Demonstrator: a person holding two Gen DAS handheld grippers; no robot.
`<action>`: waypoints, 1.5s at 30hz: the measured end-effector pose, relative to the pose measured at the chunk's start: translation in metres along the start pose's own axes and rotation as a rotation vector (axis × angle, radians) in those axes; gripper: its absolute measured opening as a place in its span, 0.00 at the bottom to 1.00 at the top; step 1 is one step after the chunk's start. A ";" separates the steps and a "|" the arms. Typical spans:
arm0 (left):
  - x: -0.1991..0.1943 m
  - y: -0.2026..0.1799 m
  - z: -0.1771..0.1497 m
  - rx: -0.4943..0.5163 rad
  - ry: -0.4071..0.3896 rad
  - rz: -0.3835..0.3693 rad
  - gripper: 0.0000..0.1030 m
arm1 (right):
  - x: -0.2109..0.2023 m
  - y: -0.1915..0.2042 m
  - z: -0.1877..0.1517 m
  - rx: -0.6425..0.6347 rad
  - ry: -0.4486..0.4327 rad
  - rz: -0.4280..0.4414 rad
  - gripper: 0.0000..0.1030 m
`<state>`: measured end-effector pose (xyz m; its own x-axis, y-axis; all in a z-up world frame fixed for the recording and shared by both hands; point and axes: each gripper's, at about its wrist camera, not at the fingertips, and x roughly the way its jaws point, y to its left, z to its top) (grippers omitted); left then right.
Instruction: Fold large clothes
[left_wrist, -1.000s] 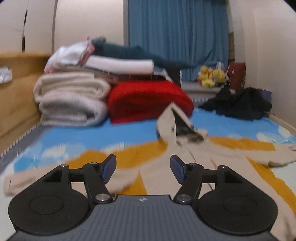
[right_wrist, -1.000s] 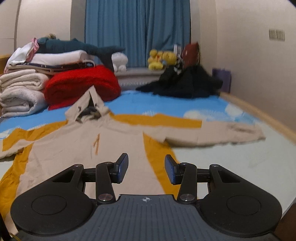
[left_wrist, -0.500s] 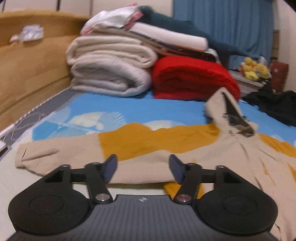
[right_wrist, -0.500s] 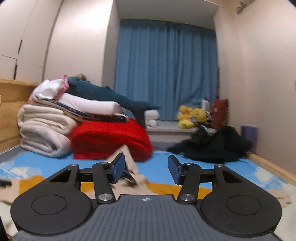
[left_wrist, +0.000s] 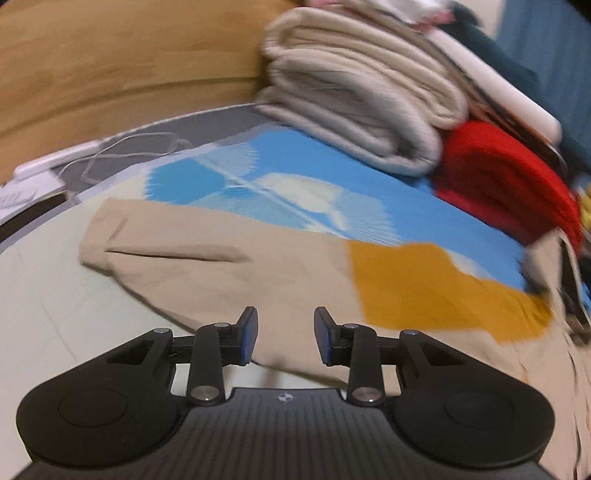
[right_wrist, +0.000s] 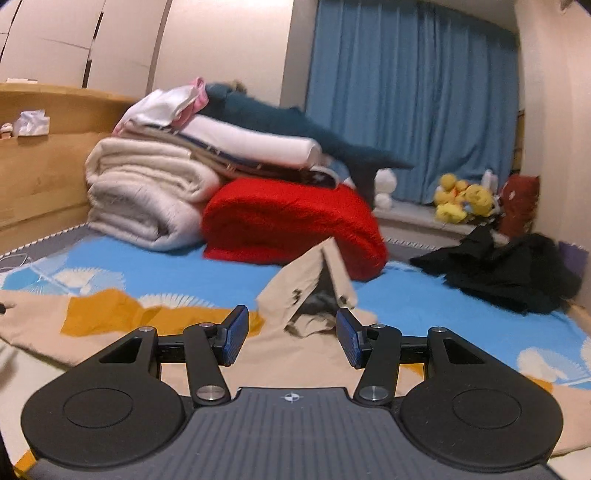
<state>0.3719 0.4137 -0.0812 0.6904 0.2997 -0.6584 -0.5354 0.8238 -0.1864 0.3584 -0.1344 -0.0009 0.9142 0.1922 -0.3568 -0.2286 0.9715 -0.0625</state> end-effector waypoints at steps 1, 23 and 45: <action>0.006 0.007 0.002 -0.005 -0.002 0.020 0.40 | 0.006 0.001 -0.003 0.007 0.030 0.007 0.50; -0.008 0.022 0.052 -0.264 -0.158 0.120 0.00 | 0.019 -0.015 -0.015 0.073 0.175 0.082 0.01; -0.109 -0.303 -0.067 0.182 0.068 -0.526 0.17 | 0.016 -0.078 -0.027 0.334 0.321 0.031 0.02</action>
<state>0.4265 0.0996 -0.0019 0.8056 -0.2007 -0.5574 -0.0307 0.9255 -0.3775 0.3824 -0.2108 -0.0267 0.7470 0.2199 -0.6274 -0.0854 0.9676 0.2375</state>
